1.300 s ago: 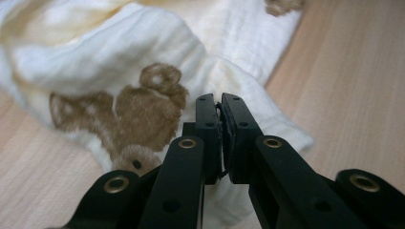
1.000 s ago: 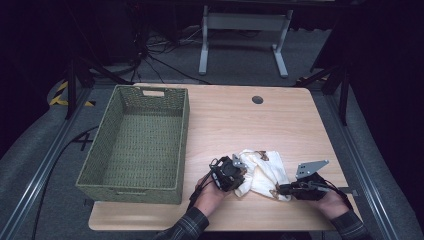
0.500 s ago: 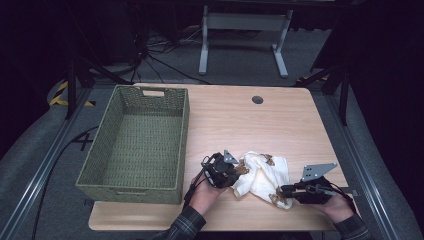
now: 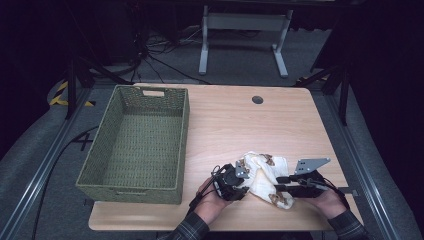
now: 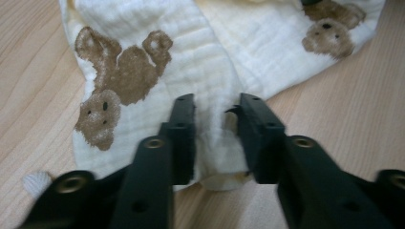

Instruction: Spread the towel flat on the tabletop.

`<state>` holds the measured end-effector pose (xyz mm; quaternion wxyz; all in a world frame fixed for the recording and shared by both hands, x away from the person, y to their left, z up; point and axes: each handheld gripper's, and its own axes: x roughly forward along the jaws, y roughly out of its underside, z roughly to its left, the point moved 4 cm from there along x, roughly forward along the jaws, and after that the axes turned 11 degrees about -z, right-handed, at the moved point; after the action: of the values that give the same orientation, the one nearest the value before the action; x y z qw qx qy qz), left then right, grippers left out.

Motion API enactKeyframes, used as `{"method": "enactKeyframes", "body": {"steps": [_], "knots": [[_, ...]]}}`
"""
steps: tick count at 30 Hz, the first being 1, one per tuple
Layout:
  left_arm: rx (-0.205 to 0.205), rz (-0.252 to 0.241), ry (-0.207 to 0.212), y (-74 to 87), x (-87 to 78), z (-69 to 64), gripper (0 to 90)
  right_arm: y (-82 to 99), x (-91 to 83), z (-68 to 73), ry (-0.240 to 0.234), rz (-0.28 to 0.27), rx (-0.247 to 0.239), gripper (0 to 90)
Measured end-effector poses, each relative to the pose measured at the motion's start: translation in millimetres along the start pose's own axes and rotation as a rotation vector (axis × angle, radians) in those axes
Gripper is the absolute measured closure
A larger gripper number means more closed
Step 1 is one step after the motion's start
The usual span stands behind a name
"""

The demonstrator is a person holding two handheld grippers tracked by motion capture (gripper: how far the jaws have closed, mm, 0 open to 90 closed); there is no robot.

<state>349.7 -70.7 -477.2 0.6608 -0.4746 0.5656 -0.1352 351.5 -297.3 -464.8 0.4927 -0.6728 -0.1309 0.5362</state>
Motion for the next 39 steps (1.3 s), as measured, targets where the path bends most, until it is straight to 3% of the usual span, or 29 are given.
{"method": "enactKeyframes", "body": {"steps": [2,5,8,12,14,15,18,22,25,32,34,37,39], "knots": [[-0.012,-0.013,0.005,-0.8,-1.0,3.0,84.4,1.3,2.4,-1.0,0.005,0.015,-0.003,82.4],[-0.037,-0.035,0.017,-4.3,-7.4,6.0,87.0,0.3,-1.4,-2.2,0.009,0.000,0.000,87.5],[-0.063,-0.099,0.029,-11.6,-18.3,9.5,87.3,-0.8,-9.7,-4.8,0.017,-0.021,0.009,88.1],[-0.084,-0.151,0.007,-20.2,-31.9,14.7,87.4,-2.4,-24.1,-11.6,0.035,-0.050,0.023,88.1],[-0.081,-0.154,0.002,-21.7,-34.4,16.3,87.4,-2.4,-27.2,-13.7,0.038,-0.054,0.026,88.0],[-0.095,-0.181,-0.014,-24.3,-37.5,18.9,87.4,-2.5,-29.6,-14.8,0.041,-0.057,0.033,88.0],[-0.110,-0.189,-0.053,-27.7,-41.3,26.7,87.4,-3.3,-38.9,-21.0,0.052,-0.067,0.033,88.1],[-0.119,-0.148,-0.140,-27.7,-31.9,43.8,87.4,1.2,-40.0,-30.3,0.078,-0.048,0.052,88.1],[-0.129,-0.108,-0.164,-25.3,-17.7,54.7,87.4,6.4,-34.7,-39.6,0.098,-0.022,0.063,88.1],[-0.123,-0.017,-0.152,-17.3,6.6,59.7,83.5,15.9,-18.0,-54.5,0.127,0.060,0.069,87.1],[-0.119,-0.047,-0.168,-18.8,4.7,56.8,77.9,17.4,-16.3,-54.2,0.132,0.071,0.060,82.6],[-0.097,-0.089,-0.151,-24.0,-7.6,48.0,71.5,11.5,-24.6,-50.7,0.139,0.021,0.056,76.2],[-0.075,-0.093,-0.143,-25.9,-13.4,41.5,68.7,6.4,-31.6,-47.1,0.142,-0.015,0.054,72.2]]}}
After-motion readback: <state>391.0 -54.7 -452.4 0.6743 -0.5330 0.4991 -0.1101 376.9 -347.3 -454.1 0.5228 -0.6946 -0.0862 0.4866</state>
